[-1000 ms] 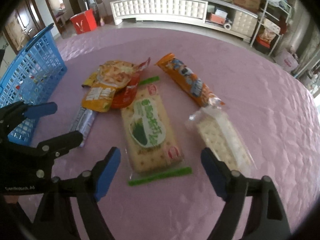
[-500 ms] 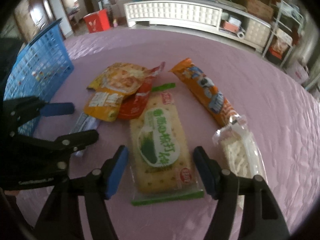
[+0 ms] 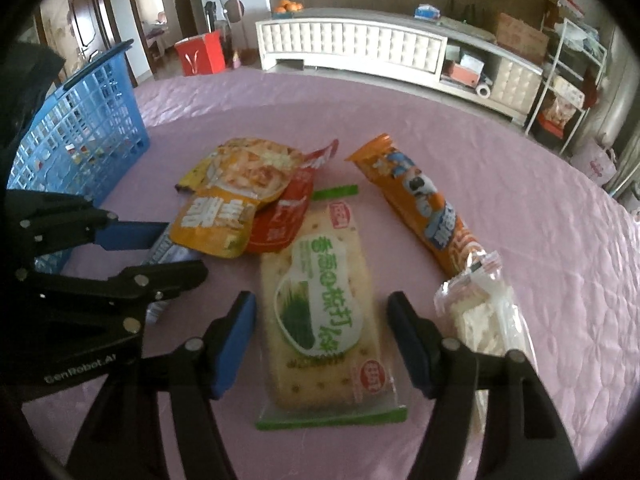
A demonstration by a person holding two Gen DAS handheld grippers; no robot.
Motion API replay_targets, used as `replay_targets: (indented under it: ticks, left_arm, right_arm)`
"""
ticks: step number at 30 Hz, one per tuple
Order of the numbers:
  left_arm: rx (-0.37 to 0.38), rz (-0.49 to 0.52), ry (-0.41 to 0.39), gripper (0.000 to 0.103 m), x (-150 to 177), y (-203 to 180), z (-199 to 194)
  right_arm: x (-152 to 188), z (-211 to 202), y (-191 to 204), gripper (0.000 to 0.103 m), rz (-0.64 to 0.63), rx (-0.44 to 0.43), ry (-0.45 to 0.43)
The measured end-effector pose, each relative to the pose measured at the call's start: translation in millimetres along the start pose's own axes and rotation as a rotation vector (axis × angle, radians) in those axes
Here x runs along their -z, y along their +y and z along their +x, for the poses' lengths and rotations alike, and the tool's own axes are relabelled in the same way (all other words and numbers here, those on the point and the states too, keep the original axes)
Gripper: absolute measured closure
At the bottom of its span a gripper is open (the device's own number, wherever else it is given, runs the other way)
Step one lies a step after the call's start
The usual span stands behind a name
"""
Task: Organize snacks
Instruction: 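Grasp the Doublemint gum box with the left gripper while the right gripper grasps the green cracker pack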
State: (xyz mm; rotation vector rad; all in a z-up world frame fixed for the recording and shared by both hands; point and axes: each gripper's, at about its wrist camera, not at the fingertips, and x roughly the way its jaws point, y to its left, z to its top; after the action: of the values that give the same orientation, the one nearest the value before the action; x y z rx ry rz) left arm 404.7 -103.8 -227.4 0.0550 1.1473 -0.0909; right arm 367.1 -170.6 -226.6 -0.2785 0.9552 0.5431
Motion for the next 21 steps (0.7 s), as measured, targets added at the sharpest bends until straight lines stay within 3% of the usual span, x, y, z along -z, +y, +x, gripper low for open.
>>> replay_targets:
  ticks: [2, 8, 12, 17, 21]
  left_arm:
    - [0.009, 0.005, 0.005, 0.072, 4, -2, -2]
    - [0.025, -0.015, 0.009, 0.073, 24, 2, -10]
    - [0.026, -0.016, 0.005, 0.073, 44, -3, -23]
    - [0.063, -0.034, -0.014, 0.073, 71, -3, -51]
    - [0.073, -0.021, -0.057, 0.073, 82, -5, -84]
  right_arm:
    - [6, -1, 7, 0.042, -0.034, 0.024, -0.007]
    - [19, -11, 18, 0.043, -0.048, 0.055, -0.008]
    - [35, -24, 24, 0.043, -0.013, 0.066, 0.044]
    - [58, -48, 35, 0.043, -0.021, 0.114, 0.048]
    - [68, -71, 39, 0.043, 0.045, 0.102, 0.033]
